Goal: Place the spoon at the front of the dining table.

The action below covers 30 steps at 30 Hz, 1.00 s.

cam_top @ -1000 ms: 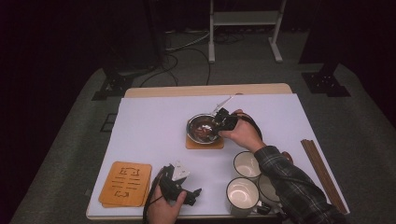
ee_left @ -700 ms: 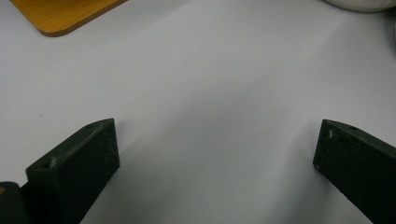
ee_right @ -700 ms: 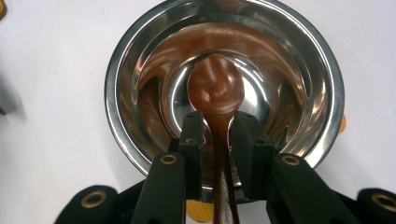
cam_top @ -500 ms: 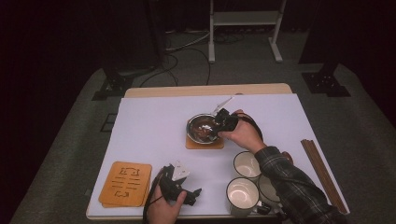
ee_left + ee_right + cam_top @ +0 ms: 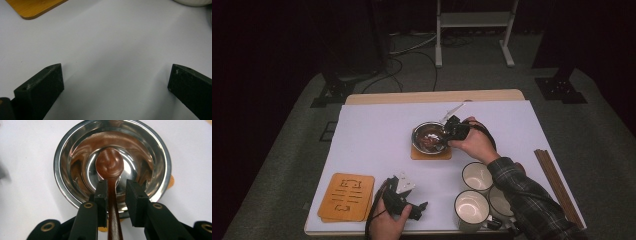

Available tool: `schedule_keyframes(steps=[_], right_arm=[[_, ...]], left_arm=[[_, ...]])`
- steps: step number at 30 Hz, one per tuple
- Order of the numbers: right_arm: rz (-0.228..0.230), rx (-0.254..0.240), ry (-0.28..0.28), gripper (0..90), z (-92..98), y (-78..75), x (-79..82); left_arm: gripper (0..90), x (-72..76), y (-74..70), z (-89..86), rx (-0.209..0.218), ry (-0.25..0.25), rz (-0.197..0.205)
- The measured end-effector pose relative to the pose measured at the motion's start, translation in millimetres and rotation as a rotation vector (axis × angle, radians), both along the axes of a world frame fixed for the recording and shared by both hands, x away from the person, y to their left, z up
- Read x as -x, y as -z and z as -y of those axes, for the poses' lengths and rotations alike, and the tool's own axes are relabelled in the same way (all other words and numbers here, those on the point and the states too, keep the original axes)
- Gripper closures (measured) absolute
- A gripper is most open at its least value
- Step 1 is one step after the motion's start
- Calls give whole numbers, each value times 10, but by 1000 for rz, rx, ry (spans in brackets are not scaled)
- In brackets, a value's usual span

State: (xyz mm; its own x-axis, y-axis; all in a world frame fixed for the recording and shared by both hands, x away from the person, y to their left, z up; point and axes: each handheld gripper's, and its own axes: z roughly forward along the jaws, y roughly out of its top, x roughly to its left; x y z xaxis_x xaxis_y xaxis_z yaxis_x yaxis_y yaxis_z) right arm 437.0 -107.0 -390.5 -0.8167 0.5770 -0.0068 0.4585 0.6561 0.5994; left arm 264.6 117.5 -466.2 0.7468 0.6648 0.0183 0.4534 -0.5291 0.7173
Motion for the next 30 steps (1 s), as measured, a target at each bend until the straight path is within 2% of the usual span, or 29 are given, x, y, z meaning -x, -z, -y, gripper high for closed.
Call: schedule_keyframes(steps=[13, 30], right_arm=[[18, 16, 13, 708, 113, -37, 36], [21, 6, 41, 711, 241, -62, 17]], left_arm=[[0, -1, -1, 0, -1, 0, -1], [0, 0, 2, 1, 2, -1, 2]])
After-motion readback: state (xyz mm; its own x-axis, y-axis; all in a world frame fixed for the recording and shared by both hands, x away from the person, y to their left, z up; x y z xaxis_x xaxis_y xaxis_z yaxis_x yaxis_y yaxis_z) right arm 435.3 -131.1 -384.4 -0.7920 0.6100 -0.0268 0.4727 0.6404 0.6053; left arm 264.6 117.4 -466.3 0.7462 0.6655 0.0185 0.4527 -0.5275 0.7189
